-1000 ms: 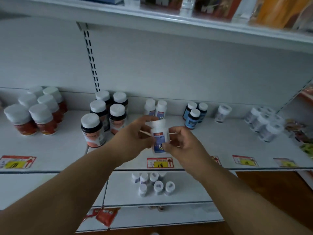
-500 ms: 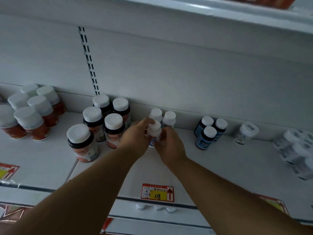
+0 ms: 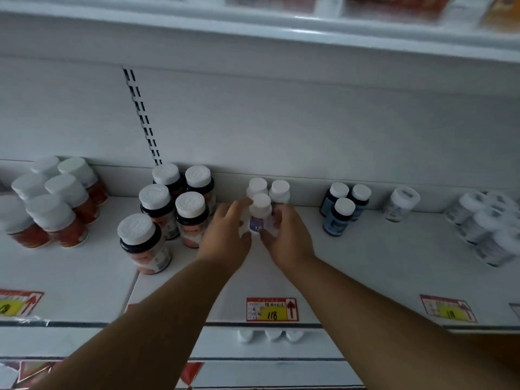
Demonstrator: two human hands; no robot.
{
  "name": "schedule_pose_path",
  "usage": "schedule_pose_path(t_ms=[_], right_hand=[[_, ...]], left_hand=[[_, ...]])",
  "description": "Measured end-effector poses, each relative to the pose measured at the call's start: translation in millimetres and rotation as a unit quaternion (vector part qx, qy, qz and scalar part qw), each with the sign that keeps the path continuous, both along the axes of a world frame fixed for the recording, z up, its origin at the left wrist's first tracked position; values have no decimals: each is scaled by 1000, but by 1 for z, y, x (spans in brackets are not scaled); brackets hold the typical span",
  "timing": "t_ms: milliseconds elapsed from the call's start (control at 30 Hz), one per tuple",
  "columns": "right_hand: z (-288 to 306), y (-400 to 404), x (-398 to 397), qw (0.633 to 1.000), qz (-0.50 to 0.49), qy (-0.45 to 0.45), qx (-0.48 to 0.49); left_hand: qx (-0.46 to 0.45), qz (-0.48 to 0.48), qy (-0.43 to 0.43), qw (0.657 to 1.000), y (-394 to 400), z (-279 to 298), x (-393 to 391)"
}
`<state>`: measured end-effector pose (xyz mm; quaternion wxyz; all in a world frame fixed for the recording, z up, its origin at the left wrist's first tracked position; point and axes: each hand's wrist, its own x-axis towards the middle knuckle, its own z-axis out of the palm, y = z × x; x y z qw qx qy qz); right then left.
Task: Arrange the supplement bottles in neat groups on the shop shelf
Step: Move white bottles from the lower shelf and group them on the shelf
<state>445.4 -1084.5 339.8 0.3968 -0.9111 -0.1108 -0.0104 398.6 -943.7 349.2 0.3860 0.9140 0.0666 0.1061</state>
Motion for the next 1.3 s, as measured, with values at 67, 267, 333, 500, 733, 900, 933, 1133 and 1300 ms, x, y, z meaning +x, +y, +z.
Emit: schedule_pose_path(t_ms=[67,267,333,500,733,900,933,1133,1300], right_hand=[[8,0,-19,1000,-13,-16,-8],[25,6,-108,997,-68,-37,25],[25,12,-146,994,-90,-37,47],[10,19,-216,996,-70,-25,57],[-45,12,-240,998,-18,30,44],[-111,1,-234,999,-1,51,13],[-126,1,-233,998,0,58,9],[-233,12,-207,995,-6,92,-25],[-319,40,-173,986,-29,159,-37]], left_hand=[[-17,-13,-17,1000,1,4,-19],[-55,-83,-44,994,16,6,-89],[-57,-103,-45,992,25,2,-117],[-59,-111,-26,992,36,-15,-183],[-48,-49,73,995,26,-74,-229],[-56,-46,108,992,12,-128,-228],[-58,-45,116,990,12,-142,-225],[-77,-34,158,984,18,-252,-191],[-65,13,159,985,23,-338,-132]])
